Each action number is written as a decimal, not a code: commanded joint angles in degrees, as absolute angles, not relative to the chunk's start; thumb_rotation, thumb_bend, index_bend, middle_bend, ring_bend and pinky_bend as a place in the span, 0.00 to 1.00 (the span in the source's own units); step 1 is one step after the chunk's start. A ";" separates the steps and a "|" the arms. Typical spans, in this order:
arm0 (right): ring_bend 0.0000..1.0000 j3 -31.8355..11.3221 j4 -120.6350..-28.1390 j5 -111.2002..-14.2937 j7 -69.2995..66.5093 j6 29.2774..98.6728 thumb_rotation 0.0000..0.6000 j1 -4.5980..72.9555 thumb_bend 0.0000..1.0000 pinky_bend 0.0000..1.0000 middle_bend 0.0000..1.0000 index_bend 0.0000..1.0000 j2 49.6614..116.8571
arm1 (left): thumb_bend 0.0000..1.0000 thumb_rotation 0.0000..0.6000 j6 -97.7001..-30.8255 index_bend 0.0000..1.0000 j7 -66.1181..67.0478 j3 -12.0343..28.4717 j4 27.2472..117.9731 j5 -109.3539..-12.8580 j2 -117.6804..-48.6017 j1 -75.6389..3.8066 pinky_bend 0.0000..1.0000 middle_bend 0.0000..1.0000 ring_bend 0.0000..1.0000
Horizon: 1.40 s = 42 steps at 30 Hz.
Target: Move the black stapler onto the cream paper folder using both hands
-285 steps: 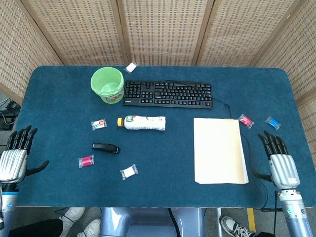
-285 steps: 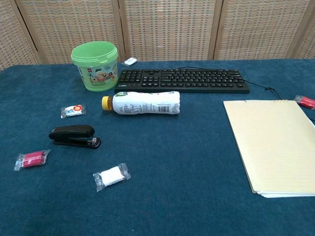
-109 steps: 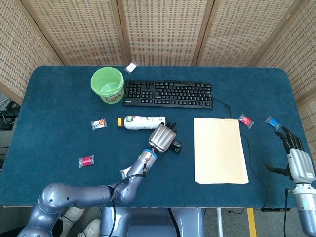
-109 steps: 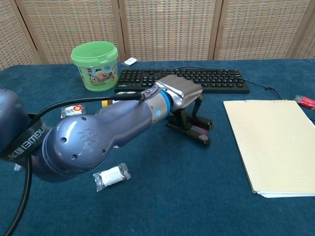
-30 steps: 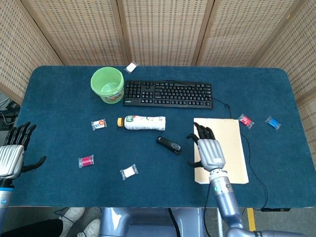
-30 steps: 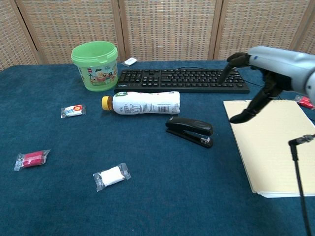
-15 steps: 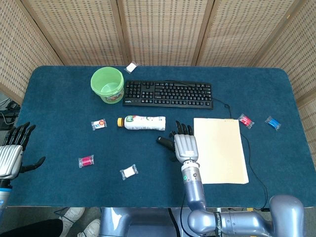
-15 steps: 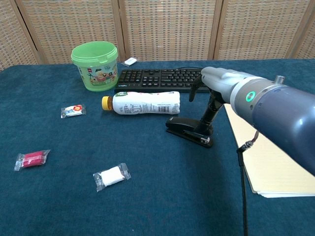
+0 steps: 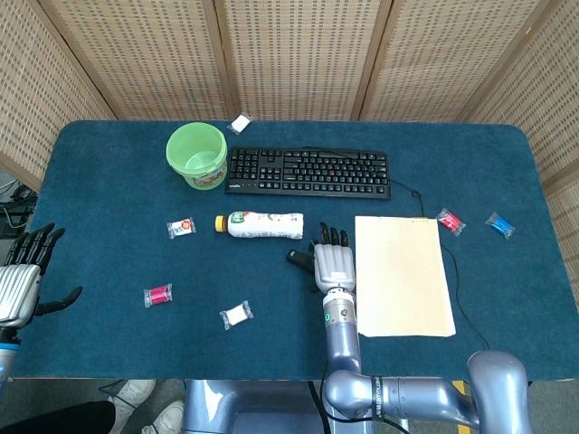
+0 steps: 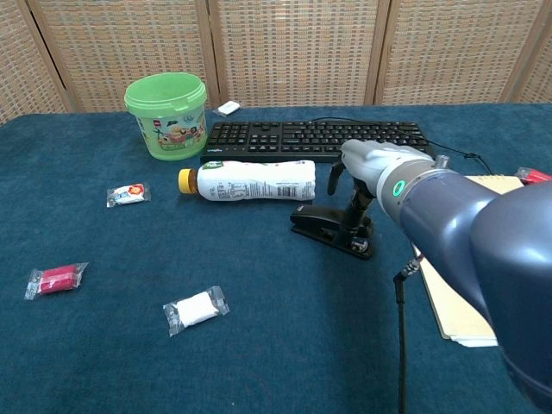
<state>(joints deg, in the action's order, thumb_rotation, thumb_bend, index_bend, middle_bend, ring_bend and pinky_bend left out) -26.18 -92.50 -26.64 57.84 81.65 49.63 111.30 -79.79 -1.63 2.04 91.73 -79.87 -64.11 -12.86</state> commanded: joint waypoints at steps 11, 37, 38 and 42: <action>0.00 -26.15 -83.89 -25.33 54.89 77.25 1.00 51.17 0.14 0.04 0.00 0.35 113.99 | 0.27 1.00 -78.72 0.02 -2.09 2.82 91.36 -79.71 -64.17 -12.66 0.00 0.00 0.00; 0.68 -22.80 -81.86 -33.40 49.09 77.02 1.00 47.45 0.42 0.77 0.69 0.86 111.75 | 0.28 1.00 -78.01 0.06 -2.71 3.52 91.49 -80.70 -64.29 -12.27 0.00 0.00 0.00; 0.68 -22.85 -82.80 -33.22 49.34 77.18 1.00 47.13 0.41 0.77 0.69 0.86 111.08 | 0.28 1.00 -77.97 0.06 -2.61 3.54 91.47 -80.69 -64.33 -12.27 0.00 0.00 0.00; 0.69 -23.50 -86.05 -32.39 49.66 77.70 1.00 46.11 0.42 0.77 0.70 0.87 108.80 | 0.28 1.00 -77.85 0.06 -2.21 3.51 91.47 -80.80 -64.48 -12.28 0.00 0.00 0.00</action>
<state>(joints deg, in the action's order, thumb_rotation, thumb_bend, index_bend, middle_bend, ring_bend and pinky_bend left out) -23.08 -84.37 -32.94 49.36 77.24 46.86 110.02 -77.88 -2.27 3.52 91.47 -80.77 -64.45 -12.28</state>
